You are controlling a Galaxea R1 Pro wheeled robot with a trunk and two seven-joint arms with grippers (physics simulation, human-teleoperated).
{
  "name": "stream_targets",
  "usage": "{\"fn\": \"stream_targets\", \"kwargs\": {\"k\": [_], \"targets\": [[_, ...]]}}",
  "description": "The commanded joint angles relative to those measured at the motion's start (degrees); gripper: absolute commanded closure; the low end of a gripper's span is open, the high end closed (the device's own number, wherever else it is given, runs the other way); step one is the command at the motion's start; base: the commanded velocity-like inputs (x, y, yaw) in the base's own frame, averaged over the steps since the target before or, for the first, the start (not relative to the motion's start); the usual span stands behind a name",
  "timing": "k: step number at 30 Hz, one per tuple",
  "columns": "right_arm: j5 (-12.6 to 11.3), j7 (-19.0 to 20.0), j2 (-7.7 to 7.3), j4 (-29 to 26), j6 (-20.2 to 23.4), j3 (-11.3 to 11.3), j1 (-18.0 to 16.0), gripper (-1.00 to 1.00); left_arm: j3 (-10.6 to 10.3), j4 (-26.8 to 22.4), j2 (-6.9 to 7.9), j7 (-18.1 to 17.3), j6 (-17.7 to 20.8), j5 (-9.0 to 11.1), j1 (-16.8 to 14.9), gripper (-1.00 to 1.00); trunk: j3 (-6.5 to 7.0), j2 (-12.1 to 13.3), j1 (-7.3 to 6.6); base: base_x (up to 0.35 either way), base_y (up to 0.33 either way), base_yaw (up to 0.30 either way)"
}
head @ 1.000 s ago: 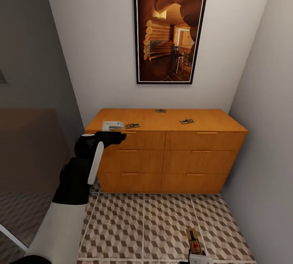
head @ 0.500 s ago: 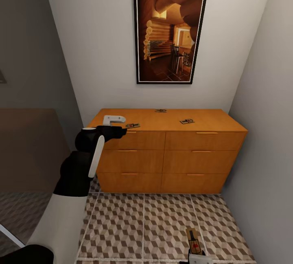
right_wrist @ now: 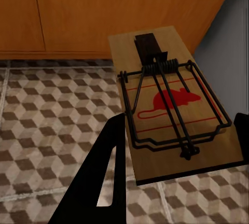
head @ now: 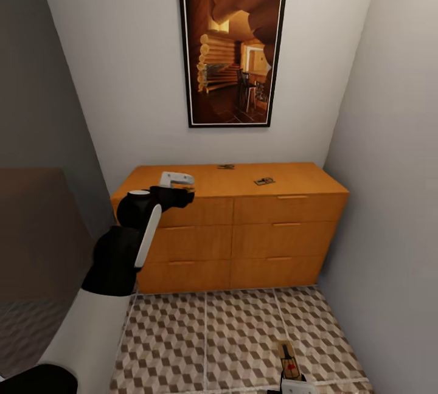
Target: Take the four mousetraps from the cabinet in the bathroom and place them on the bathroom floor. Make sure all four end up on the same floor surface, and ensure that at least two of them are either under or directly next to the same bathroom sink.
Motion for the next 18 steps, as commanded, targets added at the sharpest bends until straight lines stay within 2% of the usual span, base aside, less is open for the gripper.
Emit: {"fn": "stream_targets", "kwargs": {"k": [1, 5, 18], "targets": [[0.29, -0.56, 0.02, 0.07, 0.03, 0.22, -0.05, 1.00, -0.63, -0.04, 0.06, 0.25, 0.25, -0.02, -0.04, -1.00, 0.01, -0.03, 0.00, 0.000, 0.000, -0.231], [0.31, -0.55, 0.02, 0.07, 0.06, 0.23, -0.05, 1.00, -1.51, -0.18, 0.40, 0.19, 0.24, -0.02, -0.06, -1.00, 0.18, -0.03, 0.00, 0.000, 0.000, -0.151], [0.40, -0.50, -0.18, 0.09, 0.00, 0.24, -0.05, 1.00, -1.62, -0.47, 0.74, 0.16, 0.24, -0.02, -0.08, -1.00, 0.22, -0.03, 0.00, 0.000, 0.000, -0.010]]}}
